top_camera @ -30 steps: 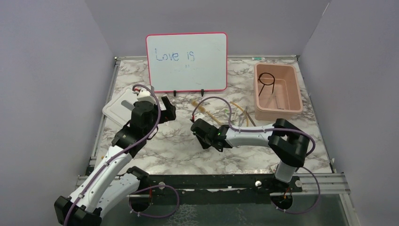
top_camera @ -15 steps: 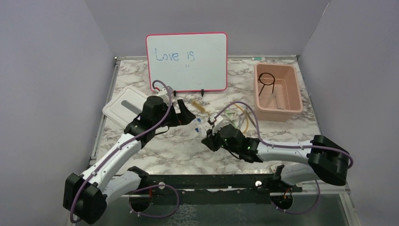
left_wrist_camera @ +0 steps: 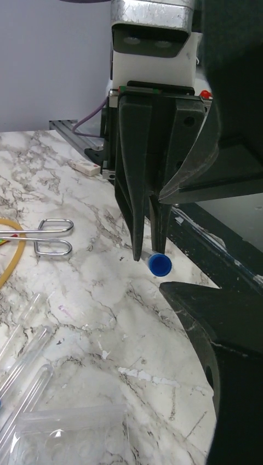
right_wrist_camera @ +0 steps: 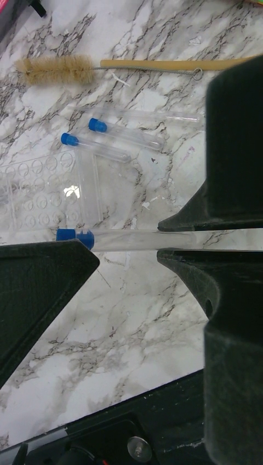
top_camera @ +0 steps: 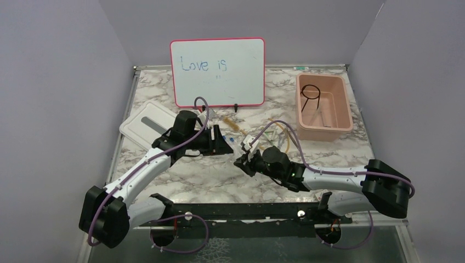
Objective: Organize the chemistry lab equipment
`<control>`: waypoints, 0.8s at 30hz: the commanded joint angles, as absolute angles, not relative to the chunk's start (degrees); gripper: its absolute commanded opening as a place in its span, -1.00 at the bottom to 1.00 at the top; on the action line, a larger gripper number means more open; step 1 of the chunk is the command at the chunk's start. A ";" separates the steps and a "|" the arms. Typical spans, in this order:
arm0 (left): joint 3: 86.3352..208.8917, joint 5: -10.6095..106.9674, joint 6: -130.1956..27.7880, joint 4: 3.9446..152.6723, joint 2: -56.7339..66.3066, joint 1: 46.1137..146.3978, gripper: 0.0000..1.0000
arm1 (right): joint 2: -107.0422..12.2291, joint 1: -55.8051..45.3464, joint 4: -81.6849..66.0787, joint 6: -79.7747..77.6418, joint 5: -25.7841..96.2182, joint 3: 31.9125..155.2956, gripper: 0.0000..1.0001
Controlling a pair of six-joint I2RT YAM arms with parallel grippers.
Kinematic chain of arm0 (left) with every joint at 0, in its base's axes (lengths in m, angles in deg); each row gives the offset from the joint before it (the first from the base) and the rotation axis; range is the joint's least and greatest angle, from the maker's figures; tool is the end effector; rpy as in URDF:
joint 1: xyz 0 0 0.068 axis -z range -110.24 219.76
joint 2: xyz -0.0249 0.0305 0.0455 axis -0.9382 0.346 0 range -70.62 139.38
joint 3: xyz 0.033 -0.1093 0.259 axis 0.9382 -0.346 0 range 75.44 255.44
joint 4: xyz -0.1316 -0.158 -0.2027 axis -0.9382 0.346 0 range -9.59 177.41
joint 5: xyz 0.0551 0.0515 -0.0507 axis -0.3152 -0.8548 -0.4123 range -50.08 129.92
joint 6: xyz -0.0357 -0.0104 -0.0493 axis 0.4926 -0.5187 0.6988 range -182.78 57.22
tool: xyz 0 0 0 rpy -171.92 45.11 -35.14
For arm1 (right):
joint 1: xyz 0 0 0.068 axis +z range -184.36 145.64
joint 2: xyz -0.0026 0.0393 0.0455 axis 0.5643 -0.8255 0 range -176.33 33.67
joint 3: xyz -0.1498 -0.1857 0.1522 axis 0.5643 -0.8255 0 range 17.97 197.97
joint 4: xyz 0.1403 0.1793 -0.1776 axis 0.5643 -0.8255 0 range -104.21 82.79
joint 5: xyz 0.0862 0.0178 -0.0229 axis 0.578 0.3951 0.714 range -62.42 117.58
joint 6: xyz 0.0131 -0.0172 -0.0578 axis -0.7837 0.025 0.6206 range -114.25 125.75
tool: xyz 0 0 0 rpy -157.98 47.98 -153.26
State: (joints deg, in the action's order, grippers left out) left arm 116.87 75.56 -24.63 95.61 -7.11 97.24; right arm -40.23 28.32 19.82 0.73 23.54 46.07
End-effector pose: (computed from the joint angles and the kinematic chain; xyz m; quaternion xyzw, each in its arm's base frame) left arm 0.2207 -0.1454 0.2441 0.0560 0.8620 -0.4595 0.2066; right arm 0.1369 0.2578 0.1839 -0.3738 0.7216 0.3004 0.4993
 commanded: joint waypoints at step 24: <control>118.45 76.69 -27.36 96.76 -4.81 97.09 -0.80 | -40.57 28.57 22.76 6.82 28.50 45.48 -0.82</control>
